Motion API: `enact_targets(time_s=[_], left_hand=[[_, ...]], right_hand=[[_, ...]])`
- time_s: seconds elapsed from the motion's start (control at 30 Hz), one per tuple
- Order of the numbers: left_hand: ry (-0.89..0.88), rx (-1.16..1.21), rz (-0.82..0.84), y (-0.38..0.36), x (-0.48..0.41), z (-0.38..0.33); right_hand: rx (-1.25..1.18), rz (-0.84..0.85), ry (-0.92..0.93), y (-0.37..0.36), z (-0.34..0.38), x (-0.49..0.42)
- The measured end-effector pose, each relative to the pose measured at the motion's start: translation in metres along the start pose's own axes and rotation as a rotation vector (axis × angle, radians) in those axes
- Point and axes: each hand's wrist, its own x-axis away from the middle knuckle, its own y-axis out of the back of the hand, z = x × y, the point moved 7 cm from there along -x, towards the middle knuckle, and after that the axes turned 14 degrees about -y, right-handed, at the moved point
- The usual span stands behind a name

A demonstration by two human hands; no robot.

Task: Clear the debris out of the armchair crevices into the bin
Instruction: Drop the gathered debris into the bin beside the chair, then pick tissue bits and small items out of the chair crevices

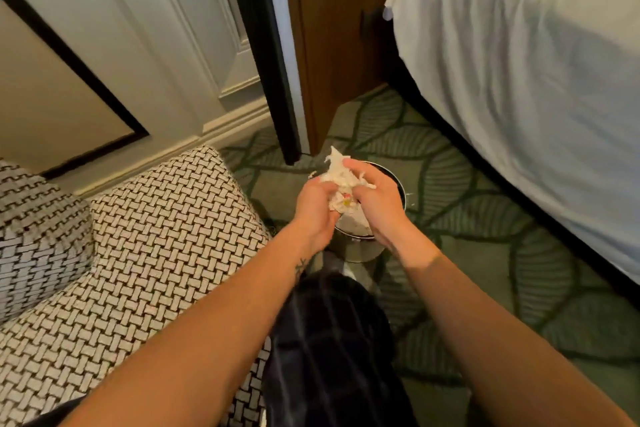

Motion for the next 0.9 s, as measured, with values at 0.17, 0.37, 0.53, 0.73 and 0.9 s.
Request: enact_targets(time_s=[0.17,0.37,0.53,0.73,0.9], left_hand=[[0.156,0.031,0.032,-0.002,-0.045,0.034],[0.254,0.05,0.034,-0.003,-0.072,0.053],[0.277,0.093,-0.032,-0.001,-0.077,0.062],[0.26,0.134,-0.076,0.002,-0.065,0.053],[0.218,0.136,-0.066,0.006,-0.033,0.028]], right_hand=[[-0.092,-0.059,-0.133,0.02,-0.032,-0.059],[-0.306,-0.135,-0.366,0.029,-0.055,-0.097],[-0.282,-0.13,-0.372,0.037,-0.063,-0.11],[-0.332,-0.073,-0.352,0.036,-0.07,-0.096],[-0.358,0.005,-0.304,0.02,-0.056,-0.06]])
